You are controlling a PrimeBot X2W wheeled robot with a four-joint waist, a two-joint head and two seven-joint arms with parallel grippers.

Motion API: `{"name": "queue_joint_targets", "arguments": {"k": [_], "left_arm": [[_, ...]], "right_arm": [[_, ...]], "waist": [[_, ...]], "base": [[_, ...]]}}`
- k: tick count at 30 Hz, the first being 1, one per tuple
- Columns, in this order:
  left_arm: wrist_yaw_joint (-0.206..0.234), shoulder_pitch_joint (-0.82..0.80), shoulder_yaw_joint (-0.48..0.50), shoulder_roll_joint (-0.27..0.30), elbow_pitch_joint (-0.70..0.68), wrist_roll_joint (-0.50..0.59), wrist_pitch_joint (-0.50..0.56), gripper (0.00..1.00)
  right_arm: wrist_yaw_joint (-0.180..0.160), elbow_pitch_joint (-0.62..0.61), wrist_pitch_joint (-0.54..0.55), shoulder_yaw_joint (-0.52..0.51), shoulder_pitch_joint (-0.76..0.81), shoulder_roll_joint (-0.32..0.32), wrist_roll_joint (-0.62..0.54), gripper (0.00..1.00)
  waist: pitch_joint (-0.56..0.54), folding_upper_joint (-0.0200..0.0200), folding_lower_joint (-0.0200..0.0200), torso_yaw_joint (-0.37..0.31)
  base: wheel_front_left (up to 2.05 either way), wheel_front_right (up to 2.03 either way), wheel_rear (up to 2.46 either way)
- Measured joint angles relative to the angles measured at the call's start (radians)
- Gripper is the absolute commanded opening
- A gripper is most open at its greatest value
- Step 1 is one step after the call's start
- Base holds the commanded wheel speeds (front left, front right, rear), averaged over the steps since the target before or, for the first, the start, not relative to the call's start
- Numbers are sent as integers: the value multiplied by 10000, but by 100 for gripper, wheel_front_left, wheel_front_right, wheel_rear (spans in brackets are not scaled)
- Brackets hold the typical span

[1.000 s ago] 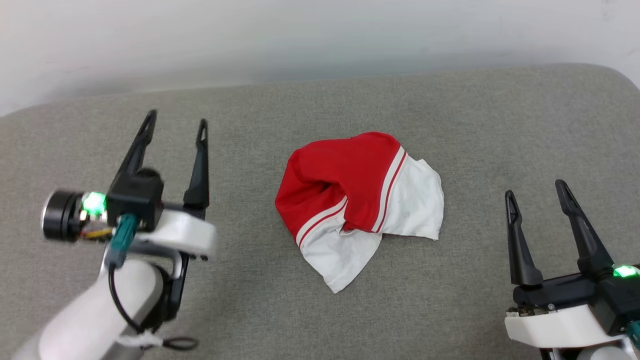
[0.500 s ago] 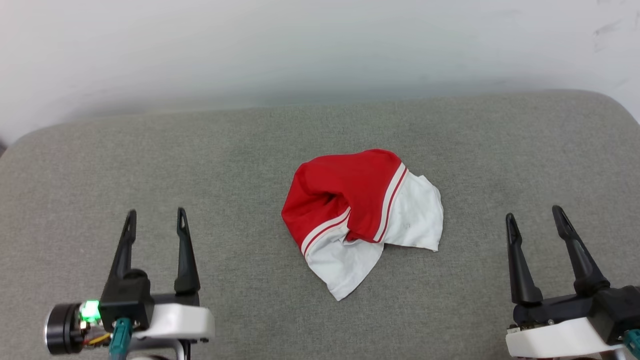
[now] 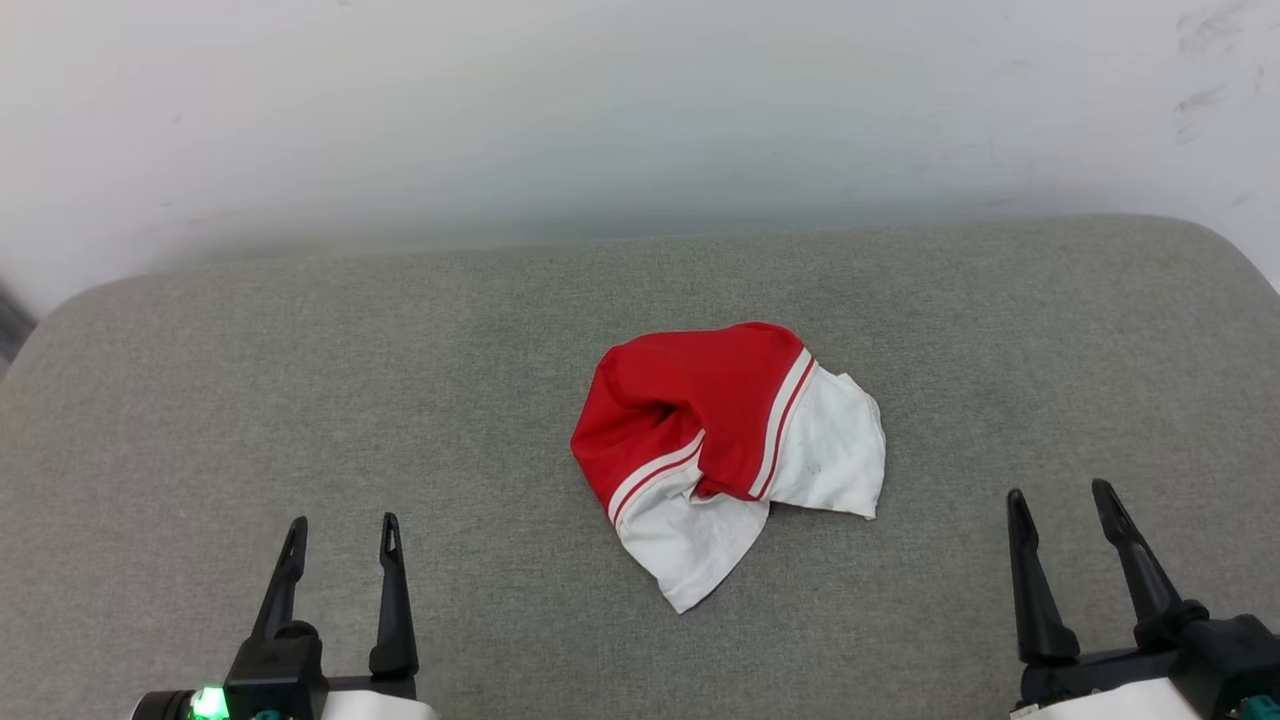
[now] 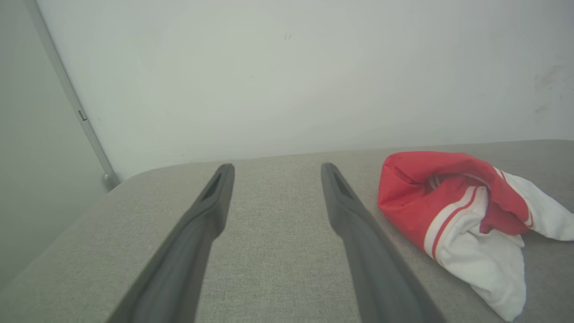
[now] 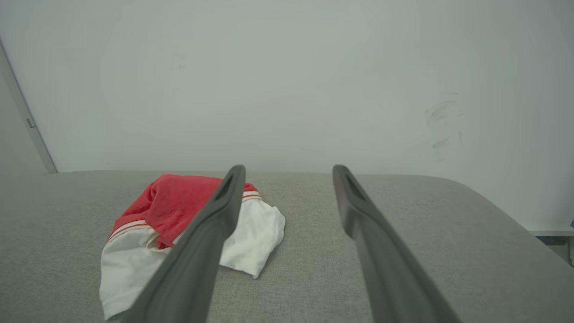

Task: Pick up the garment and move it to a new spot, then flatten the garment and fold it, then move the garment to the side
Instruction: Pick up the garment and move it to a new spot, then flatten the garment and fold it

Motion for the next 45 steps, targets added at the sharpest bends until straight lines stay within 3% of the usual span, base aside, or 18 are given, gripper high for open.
{"name": "queue_joint_targets", "arguments": {"k": [16, 21, 30, 38, 39, 45], "left_arm": [[-1352, 233, 1114, -953, 424, 807, 0, 100], [-1996, -338, 1127, -669, 669, 1143, 0, 100], [-3250, -3106, 1078, 31, 614, 1195, 0, 100], [-4046, -5481, -98, 570, 1346, 830, 930, 100], [-4130, -6249, -821, 851, 1402, 341, 1962, 100], [-4163, -7657, -3131, 1956, 1177, -1396, 4144, 100]], "right_arm": [[0, 161, 0, 84, 156, 0, 209, 100], [0, 67, 0, 104, 137, 0, 121, 100], [0, -157, 0, 0, -55, 0, -35, 100], [0, -332, 0, -127, -290, 2, -105, 100], [0, -380, 0, -174, -374, 0, -109, 100], [0, -443, 0, -167, -685, 2, -119, 100]], "waist": [[-142, 0, 0, 38], [-87, 0, 1, 55], [254, 0, 1, 69], [756, 0, 1, -60], [974, 0, 2, -112], [1503, 0, 2, -214]], "base": [[0, 0, 0], [0, 0, 0], [0, 0, 0], [0, 0, 0], [0, 0, 0], [0, 0, 0]]}}
